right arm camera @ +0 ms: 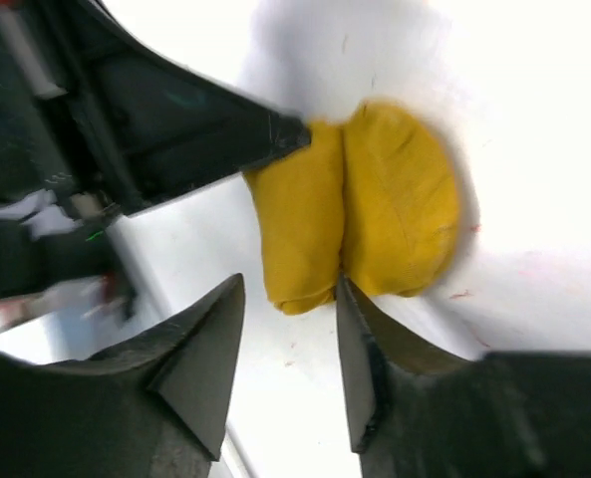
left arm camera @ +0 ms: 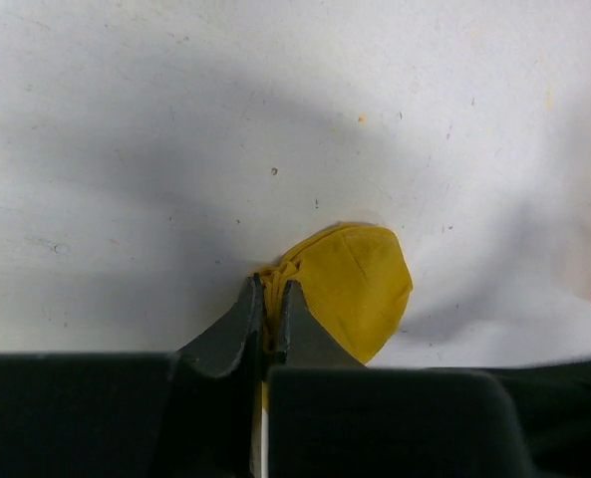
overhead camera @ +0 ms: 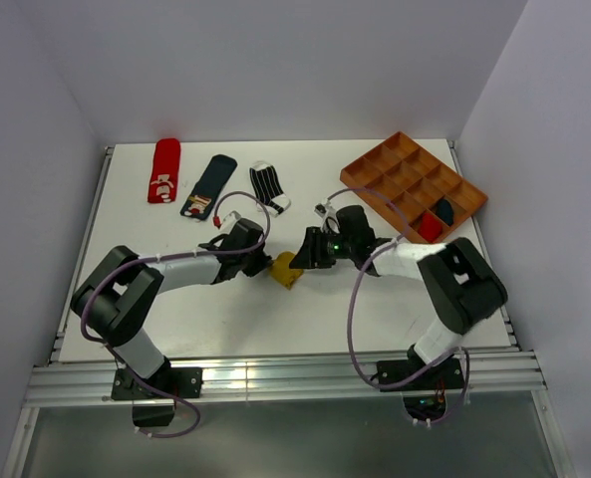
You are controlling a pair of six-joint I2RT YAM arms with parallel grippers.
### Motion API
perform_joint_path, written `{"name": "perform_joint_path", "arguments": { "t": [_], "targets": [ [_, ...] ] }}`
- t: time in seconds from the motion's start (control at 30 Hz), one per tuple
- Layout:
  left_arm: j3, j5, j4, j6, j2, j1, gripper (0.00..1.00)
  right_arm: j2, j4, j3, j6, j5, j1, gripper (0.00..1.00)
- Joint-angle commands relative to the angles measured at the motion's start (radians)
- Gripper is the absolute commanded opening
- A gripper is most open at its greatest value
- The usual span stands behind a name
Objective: Roll the socks
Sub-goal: Roll the sock at the center of the board.
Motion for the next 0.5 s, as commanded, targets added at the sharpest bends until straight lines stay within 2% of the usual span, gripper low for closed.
{"name": "perform_joint_path", "arguments": {
  "t": [0.0, 0.13, 0.47],
  "targets": [
    [0.030, -0.044, -0.116, 0.063, 0.025, -0.013, 0.00, -0.154, -0.133, -0.004, -0.208, 0.293, 0.062, 0.51],
    [0.052, -0.048, -0.128, 0.080, 0.024, -0.021, 0.00, -0.221, -0.180, 0.014, -0.343, 0.497, 0.180, 0.56],
    [0.078, -0.051, -0.143, 0.093, 0.036, -0.031, 0.00, -0.133, -0.172, 0.077, -0.418, 0.682, 0.363, 0.58]
  ]
}}
